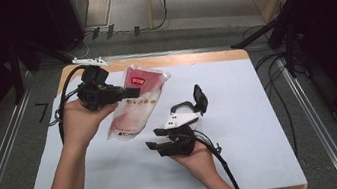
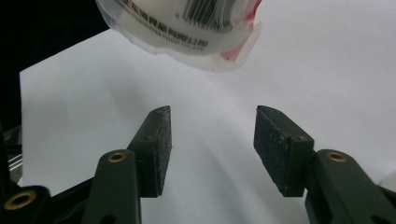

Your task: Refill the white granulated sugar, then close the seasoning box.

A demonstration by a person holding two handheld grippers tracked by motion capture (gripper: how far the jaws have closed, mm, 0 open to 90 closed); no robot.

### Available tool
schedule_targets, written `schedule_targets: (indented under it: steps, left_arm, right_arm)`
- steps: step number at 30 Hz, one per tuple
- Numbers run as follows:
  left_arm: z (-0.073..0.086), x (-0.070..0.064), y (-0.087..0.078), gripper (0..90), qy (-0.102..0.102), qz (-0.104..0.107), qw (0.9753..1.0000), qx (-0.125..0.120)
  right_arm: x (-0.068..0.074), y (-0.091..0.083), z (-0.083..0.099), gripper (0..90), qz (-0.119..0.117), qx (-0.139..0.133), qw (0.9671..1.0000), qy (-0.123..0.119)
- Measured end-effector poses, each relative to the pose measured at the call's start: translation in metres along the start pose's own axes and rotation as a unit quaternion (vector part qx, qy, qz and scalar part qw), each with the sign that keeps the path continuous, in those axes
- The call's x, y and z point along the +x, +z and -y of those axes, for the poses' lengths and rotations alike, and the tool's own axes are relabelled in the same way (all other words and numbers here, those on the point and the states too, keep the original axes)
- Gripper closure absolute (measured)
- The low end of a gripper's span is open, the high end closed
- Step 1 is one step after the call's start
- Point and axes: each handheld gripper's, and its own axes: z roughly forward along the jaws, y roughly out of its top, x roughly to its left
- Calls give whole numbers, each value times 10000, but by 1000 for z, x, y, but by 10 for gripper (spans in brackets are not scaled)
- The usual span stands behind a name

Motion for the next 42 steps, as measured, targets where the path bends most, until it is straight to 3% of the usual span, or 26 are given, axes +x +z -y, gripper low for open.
schedule_targets:
  steps: [3,6,8,14,18,22,26,30,33,40,42]
  left_arm:
    - [1,8,5,900,-29,-61,10000,34]
    - [2,16,10,900,-59,-156,9999,32]
    - [2,24,16,900,-82,-214,9997,1]
    - [1,32,26,900,-175,-366,9992,46]
    - [0,38,36,900,-115,-349,9993,11]
    - [1,41,46,900,-5,-365,9993,-49]
    - [3,47,55,900,-49,-399,9991,-118]
    - [12,57,61,900,-132,-475,9988,-3]
    - [15,60,59,900,-154,-387,9991,-47]
    - [21,62,50,892,-56,-415,9991,-89]
    - [23,63,47,888,-110,-420,9990,-119]
  right_arm:
    - [-6,-8,-1,470,-115,-23,9999,128]
    - [-10,-15,-3,477,-53,124,9999,73]
    - [-14,-23,-4,477,-61,109,9998,169]
    - [-18,-41,-2,476,-57,116,9999,65]
    - [-23,-56,0,478,-56,85,9999,60]
    - [-24,-59,1,478,-28,92,10000,18]
    - [-26,-60,6,480,19,127,9999,12]
    - [-31,-62,9,482,60,131,9999,94]
    - [-33,-64,10,483,87,125,9998,114]
    - [-39,-69,13,482,148,131,9997,172]
    - [-40,-69,13,483,191,142,9996,164]
